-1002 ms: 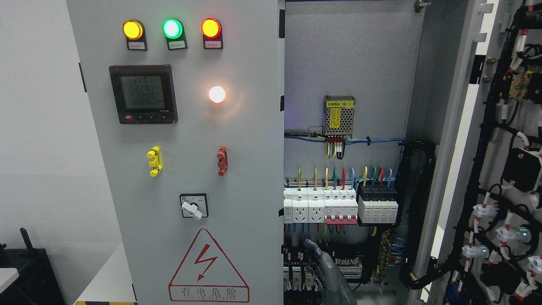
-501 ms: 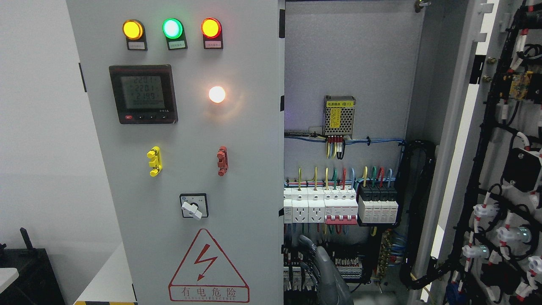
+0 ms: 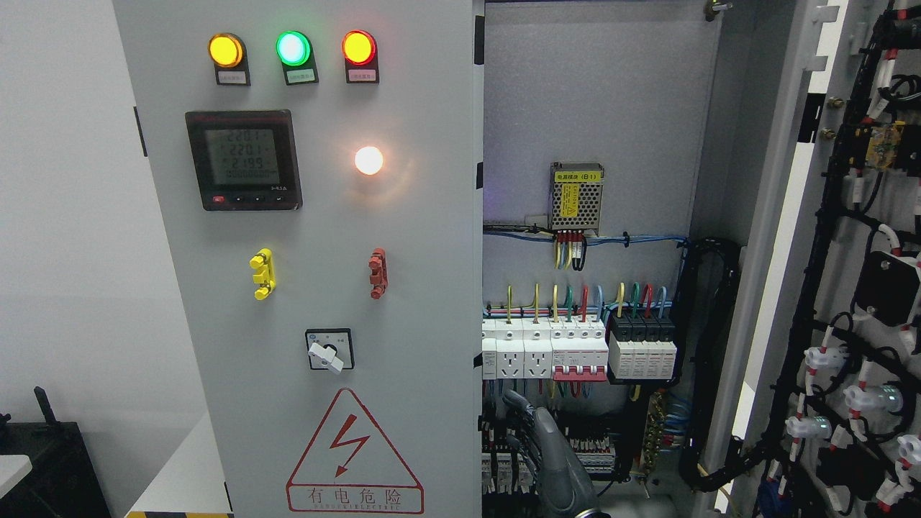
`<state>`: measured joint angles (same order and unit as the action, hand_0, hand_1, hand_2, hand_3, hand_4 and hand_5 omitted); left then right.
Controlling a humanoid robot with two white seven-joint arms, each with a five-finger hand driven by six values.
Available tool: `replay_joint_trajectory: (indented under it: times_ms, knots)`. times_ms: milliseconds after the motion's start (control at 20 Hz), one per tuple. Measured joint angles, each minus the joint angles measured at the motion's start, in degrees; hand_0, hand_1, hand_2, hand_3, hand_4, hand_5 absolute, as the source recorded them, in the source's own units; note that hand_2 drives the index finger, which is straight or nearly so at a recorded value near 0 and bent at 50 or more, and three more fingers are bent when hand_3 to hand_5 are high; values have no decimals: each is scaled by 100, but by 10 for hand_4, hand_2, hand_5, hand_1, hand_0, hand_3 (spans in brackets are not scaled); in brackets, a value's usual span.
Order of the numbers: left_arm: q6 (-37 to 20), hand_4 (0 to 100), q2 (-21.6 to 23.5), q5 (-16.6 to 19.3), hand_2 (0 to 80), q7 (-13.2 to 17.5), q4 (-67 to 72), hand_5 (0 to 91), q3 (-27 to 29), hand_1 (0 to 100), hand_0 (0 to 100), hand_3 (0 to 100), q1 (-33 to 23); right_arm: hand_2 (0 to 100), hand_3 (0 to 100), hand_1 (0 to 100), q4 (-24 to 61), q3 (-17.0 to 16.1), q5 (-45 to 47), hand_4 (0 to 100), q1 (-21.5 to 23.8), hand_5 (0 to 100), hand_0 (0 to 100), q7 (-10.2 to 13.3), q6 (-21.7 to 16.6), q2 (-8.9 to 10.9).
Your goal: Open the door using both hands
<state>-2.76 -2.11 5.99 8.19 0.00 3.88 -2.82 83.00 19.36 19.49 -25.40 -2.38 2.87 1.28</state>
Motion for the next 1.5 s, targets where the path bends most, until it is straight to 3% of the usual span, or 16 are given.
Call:
replay_joint_trajectory:
  times_ms: [1503]
  knots:
    - [24, 44, 0, -2, 0, 0, 0, 0, -1, 0, 0, 0, 0, 0, 0, 0, -198, 234, 490, 0, -349, 0, 0, -285, 150, 231]
